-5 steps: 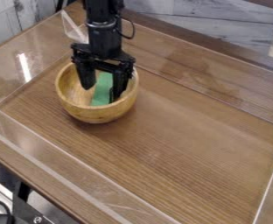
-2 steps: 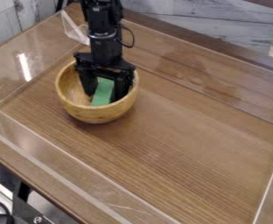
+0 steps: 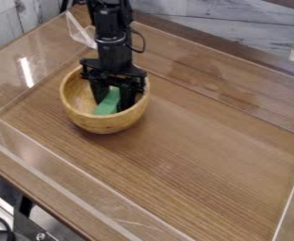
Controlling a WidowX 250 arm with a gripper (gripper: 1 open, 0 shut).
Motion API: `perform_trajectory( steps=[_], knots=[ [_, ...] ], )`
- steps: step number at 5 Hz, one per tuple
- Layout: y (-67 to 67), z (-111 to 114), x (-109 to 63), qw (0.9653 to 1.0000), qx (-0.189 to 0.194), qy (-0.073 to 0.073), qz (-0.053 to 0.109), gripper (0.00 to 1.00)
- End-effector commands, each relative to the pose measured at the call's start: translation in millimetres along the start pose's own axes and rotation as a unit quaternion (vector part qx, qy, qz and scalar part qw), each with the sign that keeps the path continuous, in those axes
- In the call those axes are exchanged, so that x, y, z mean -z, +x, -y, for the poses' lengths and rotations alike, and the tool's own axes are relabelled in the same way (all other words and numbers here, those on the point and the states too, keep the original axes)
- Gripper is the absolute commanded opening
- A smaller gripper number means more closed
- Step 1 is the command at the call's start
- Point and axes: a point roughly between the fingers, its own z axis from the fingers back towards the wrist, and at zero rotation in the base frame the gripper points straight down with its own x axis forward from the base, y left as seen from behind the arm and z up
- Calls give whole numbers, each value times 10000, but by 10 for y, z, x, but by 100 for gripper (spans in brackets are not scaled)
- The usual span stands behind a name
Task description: Remove the green block from inside the brown bowl and put it on the table
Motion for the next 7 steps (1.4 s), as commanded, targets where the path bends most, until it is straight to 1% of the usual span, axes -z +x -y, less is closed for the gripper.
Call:
perform_trajectory(
  steps=[1,4,7],
  knots=[
    [17,29,-162,9999,15,5,130,0],
    [-58,127,-201,9999,25,-102,-83,0],
    [-117,234,-215,9994,50,-205,-262,0]
  ],
)
